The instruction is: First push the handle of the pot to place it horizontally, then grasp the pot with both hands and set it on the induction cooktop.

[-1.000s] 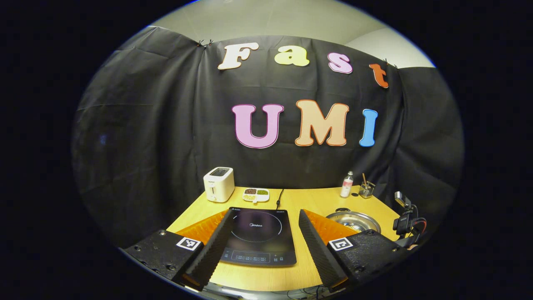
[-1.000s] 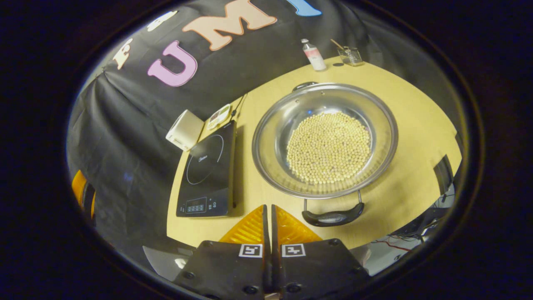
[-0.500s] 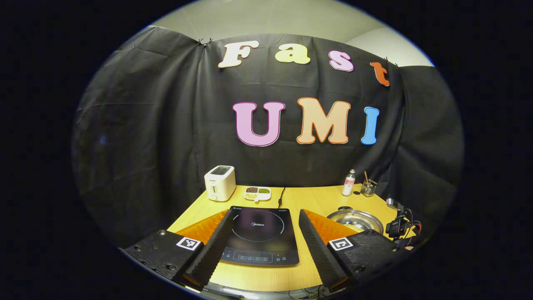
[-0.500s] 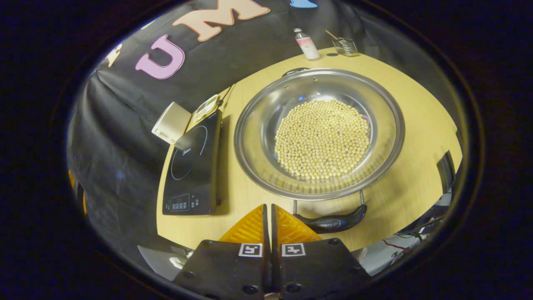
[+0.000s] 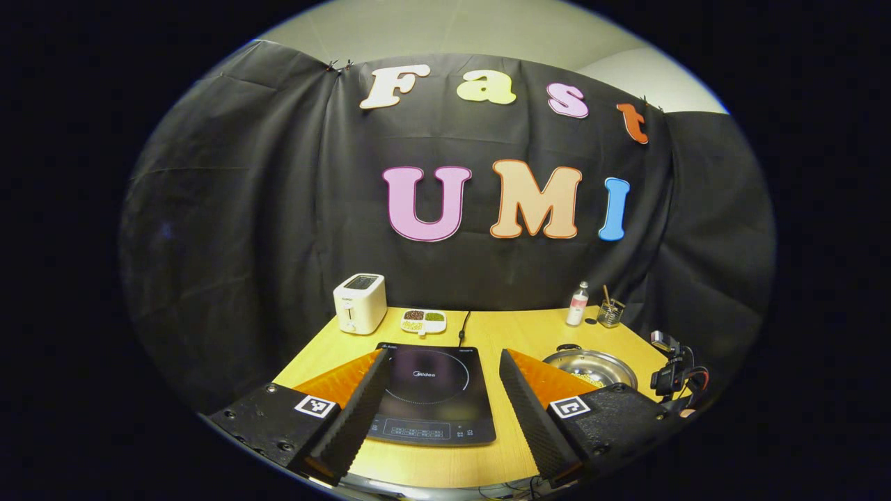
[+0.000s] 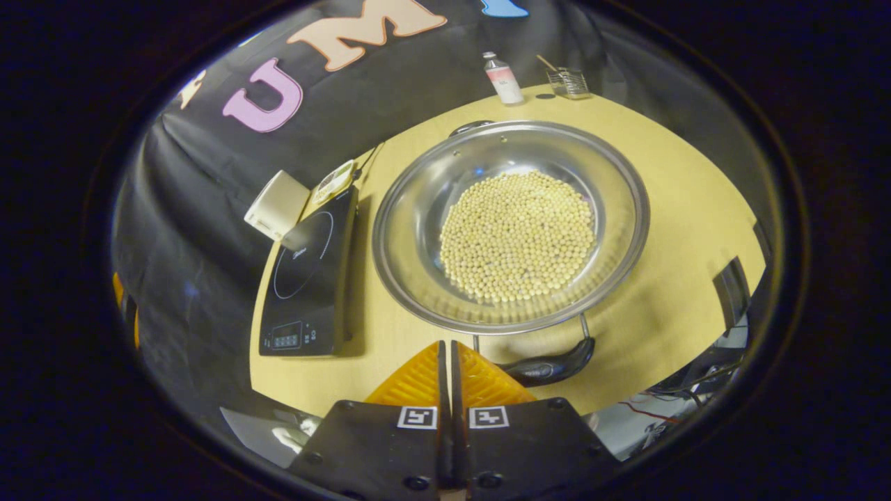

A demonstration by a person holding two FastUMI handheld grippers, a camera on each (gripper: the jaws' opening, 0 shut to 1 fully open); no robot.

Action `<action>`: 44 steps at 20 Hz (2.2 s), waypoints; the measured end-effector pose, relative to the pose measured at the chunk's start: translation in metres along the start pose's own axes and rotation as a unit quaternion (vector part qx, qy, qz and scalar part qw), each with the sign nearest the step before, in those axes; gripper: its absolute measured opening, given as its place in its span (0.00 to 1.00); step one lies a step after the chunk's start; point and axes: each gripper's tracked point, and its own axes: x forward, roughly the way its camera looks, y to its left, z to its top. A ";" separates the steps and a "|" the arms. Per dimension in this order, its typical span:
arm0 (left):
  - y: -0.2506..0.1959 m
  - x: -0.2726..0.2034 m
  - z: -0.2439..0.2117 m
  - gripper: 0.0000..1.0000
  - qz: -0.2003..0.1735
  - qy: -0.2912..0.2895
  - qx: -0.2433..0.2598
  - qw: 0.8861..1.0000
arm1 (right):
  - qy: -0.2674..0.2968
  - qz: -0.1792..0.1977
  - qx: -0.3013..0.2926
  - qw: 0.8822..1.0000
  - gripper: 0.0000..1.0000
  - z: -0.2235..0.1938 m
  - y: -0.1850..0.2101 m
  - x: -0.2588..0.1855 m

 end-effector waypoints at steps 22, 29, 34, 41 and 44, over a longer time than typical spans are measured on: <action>-0.043 0.030 -0.012 0.95 0.074 0.029 -0.058 0.995 | 0.016 -0.061 -0.045 0.997 0.00 0.069 -0.135 -0.020; -0.045 0.046 -0.011 0.95 0.123 0.024 -0.065 0.990 | 0.010 -0.056 -0.045 0.997 0.03 0.118 -0.163 -0.011; -0.054 0.054 -0.010 0.91 0.142 0.026 -0.067 0.987 | 0.013 -0.044 -0.045 0.998 0.00 0.139 -0.170 0.001; -0.067 0.062 -0.007 0.95 0.154 0.026 -0.058 0.986 | 0.016 -0.033 -0.048 0.998 0.03 0.158 -0.174 0.014; -0.069 0.064 -0.010 0.95 0.159 0.029 -0.057 0.985 | 0.017 -0.026 -0.046 0.998 0.03 0.163 -0.175 0.016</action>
